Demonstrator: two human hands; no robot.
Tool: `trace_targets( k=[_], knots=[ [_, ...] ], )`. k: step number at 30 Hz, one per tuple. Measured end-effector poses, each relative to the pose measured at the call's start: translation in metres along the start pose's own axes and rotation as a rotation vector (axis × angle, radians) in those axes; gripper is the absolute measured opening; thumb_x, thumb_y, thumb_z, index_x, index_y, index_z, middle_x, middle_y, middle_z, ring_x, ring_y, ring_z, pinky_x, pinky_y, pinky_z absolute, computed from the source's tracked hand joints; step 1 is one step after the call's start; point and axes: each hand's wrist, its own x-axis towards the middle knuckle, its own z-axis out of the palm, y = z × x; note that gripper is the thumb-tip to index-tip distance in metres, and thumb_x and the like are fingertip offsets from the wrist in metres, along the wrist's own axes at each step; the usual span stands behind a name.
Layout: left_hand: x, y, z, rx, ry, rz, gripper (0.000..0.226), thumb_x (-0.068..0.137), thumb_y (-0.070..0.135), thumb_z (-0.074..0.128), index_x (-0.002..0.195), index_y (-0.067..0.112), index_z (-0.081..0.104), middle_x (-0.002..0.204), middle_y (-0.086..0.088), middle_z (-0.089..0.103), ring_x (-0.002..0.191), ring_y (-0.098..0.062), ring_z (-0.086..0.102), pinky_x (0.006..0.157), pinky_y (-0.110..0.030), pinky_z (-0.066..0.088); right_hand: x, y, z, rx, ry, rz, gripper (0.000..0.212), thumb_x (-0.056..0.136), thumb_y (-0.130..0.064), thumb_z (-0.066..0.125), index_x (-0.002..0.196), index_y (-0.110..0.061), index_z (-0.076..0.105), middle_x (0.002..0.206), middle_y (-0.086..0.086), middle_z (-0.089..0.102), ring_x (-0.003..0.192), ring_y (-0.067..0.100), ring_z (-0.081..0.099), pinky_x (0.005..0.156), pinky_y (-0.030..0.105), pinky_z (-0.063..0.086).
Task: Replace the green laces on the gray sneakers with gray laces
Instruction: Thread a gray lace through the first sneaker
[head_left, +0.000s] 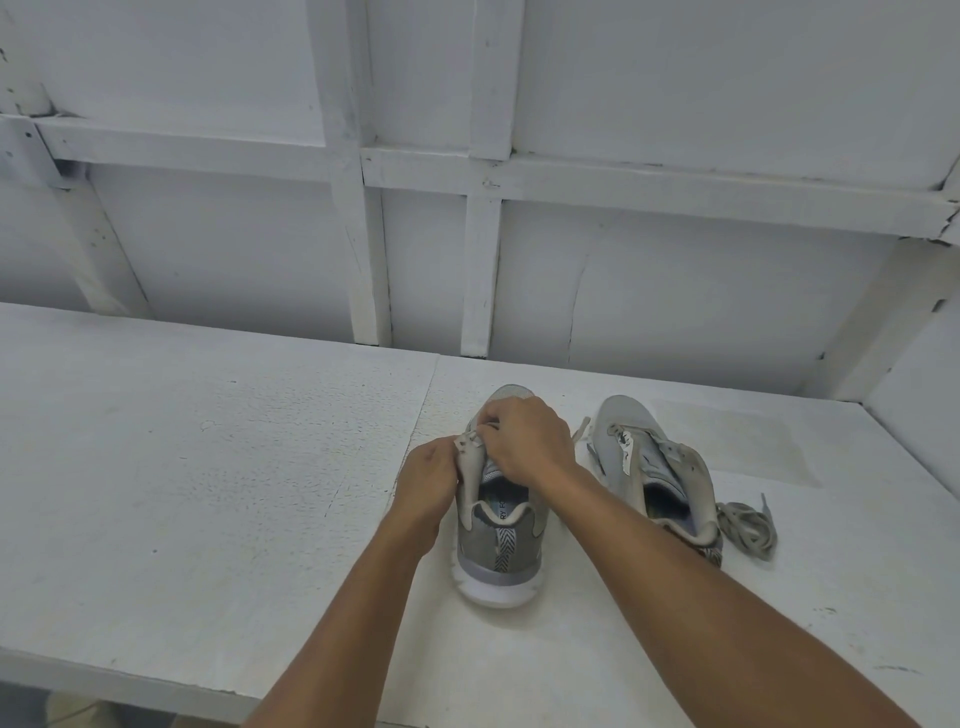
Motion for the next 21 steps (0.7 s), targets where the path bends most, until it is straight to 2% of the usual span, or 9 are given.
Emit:
trace_targets(
  k=[5, 9, 13, 16, 19, 21],
  knots=[
    [0.0002, -0.0011, -0.0007, -0.015, -0.002, -0.002, 0.04, 0.099, 0.021, 0.031, 0.098, 0.005, 0.067, 0.096, -0.016, 0.07, 0.09, -0.025, 0.066, 0.081, -0.046, 0.052, -0.0013, -0.0011, -0.0004, 0.008, -0.007, 0.005, 0.023, 0.094, -0.024, 0.051, 0.102, -0.023, 0.072, 0.102, 0.0, 0.071, 0.093, 0.021, 0.06, 0.067, 0.027, 0.038],
    [-0.0017, -0.0014, 0.0008, -0.046, 0.006, 0.005, 0.041, 0.095, 0.023, 0.032, 0.097, -0.007, 0.06, 0.099, -0.027, 0.065, 0.079, -0.02, 0.056, 0.07, -0.038, 0.042, -0.0019, -0.0019, 0.0016, -0.005, -0.003, 0.011, 0.022, 0.095, -0.027, 0.051, 0.1, -0.025, 0.072, 0.099, 0.0, 0.071, 0.091, 0.021, 0.06, 0.066, 0.027, 0.038],
    [-0.0036, 0.0015, 0.0015, -0.07, -0.003, -0.002, 0.048, 0.083, 0.03, 0.033, 0.093, -0.009, 0.059, 0.09, -0.026, 0.064, 0.078, -0.021, 0.055, 0.069, -0.038, 0.041, -0.0036, -0.0028, 0.0014, -0.014, -0.001, 0.02, 0.021, 0.095, -0.027, 0.052, 0.102, -0.024, 0.072, 0.099, 0.001, 0.071, 0.091, 0.022, 0.061, 0.066, 0.027, 0.038],
    [-0.0051, 0.0044, 0.0003, -0.104, -0.015, -0.039, 0.041, 0.083, 0.023, 0.036, 0.089, -0.01, 0.06, 0.087, -0.026, 0.062, 0.079, -0.023, 0.055, 0.071, -0.038, 0.043, -0.0064, -0.005, 0.0012, -0.019, 0.004, 0.016, 0.021, 0.095, -0.026, 0.053, 0.103, -0.024, 0.072, 0.099, 0.0, 0.071, 0.089, 0.021, 0.061, 0.065, 0.026, 0.035],
    [-0.0048, 0.0044, -0.0018, -0.165, -0.05, -0.069, 0.033, 0.091, 0.017, 0.04, 0.081, -0.003, 0.064, 0.076, -0.015, 0.064, 0.074, -0.021, 0.058, 0.07, -0.036, 0.043, -0.0071, -0.0066, 0.0021, -0.012, 0.012, 0.021, 0.019, 0.093, -0.024, 0.055, 0.101, -0.024, 0.073, 0.097, -0.001, 0.071, 0.089, 0.02, 0.061, 0.065, 0.025, 0.034],
    [-0.0048, 0.0061, -0.0024, -0.23, -0.094, -0.074, 0.032, 0.094, 0.014, 0.042, 0.072, 0.004, 0.062, 0.059, -0.001, 0.06, 0.058, -0.011, 0.056, 0.063, -0.028, 0.041, -0.0074, -0.0077, 0.0029, -0.021, 0.014, 0.024, 0.018, 0.094, -0.025, 0.056, 0.1, -0.024, 0.073, 0.097, 0.0, 0.07, 0.091, 0.021, 0.062, 0.065, 0.026, 0.033]
  ],
)
